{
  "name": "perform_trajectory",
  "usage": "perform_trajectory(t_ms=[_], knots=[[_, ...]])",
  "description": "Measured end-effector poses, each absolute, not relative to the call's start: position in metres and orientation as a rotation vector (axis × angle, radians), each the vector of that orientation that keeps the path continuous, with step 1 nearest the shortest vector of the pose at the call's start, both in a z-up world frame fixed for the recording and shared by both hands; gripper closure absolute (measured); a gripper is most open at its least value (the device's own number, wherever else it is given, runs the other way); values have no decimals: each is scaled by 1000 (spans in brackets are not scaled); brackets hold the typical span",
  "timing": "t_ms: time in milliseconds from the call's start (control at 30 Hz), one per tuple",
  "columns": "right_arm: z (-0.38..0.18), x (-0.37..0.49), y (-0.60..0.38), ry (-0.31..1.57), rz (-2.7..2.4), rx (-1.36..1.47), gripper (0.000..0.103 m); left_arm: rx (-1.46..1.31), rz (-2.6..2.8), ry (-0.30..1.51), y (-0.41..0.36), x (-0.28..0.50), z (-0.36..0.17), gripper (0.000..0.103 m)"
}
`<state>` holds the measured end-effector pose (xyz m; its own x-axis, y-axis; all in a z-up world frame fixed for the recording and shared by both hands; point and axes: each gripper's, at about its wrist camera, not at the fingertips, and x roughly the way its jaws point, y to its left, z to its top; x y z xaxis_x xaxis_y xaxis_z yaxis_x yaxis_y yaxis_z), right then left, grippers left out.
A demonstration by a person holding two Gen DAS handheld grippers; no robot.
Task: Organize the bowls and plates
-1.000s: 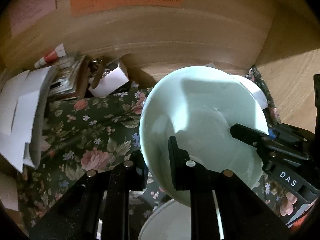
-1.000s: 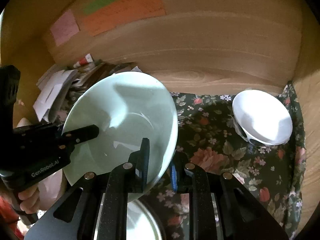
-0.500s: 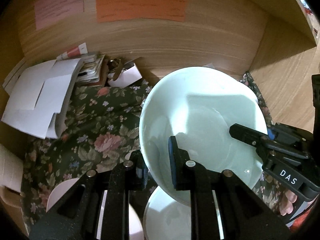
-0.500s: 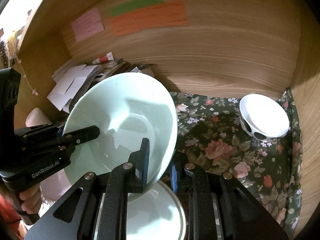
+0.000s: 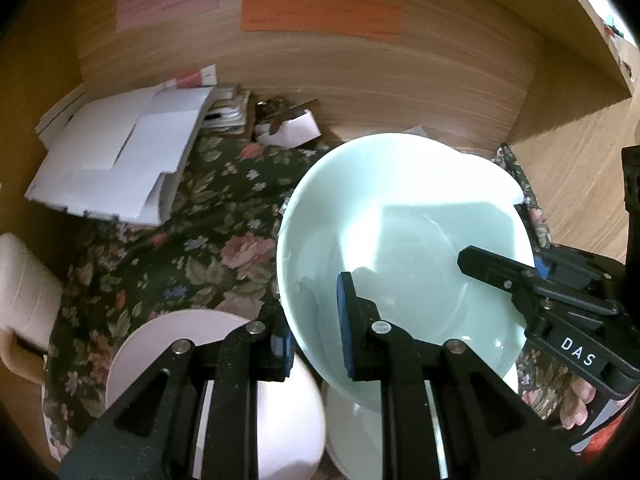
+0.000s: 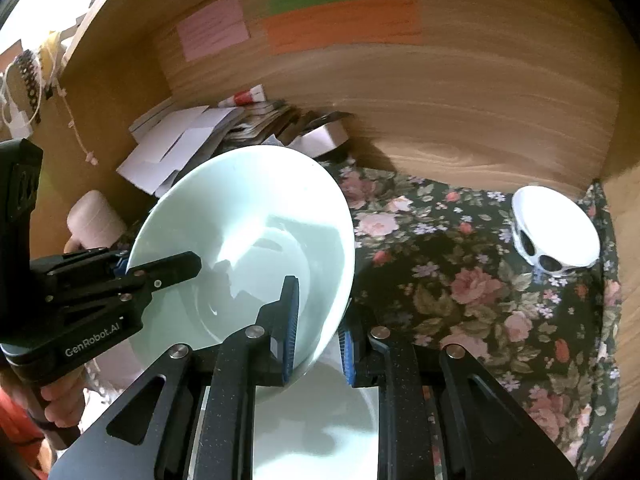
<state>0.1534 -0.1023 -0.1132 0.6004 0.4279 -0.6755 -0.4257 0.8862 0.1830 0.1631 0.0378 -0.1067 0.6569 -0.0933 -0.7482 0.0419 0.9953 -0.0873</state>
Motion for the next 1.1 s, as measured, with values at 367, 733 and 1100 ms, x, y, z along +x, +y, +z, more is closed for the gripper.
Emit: perform_trajectory(t_ms=[367,733,1100], knots=[[-123,148,-64,803,583,-2,86,-97,-4,858,77,139,-113,85],[-136,140,-24,838,673,-43,86,-127,56,874,113,113,-121,86],[-155,129,4,876,710,-102,86,-158,85,905,134,89,-139,85]])
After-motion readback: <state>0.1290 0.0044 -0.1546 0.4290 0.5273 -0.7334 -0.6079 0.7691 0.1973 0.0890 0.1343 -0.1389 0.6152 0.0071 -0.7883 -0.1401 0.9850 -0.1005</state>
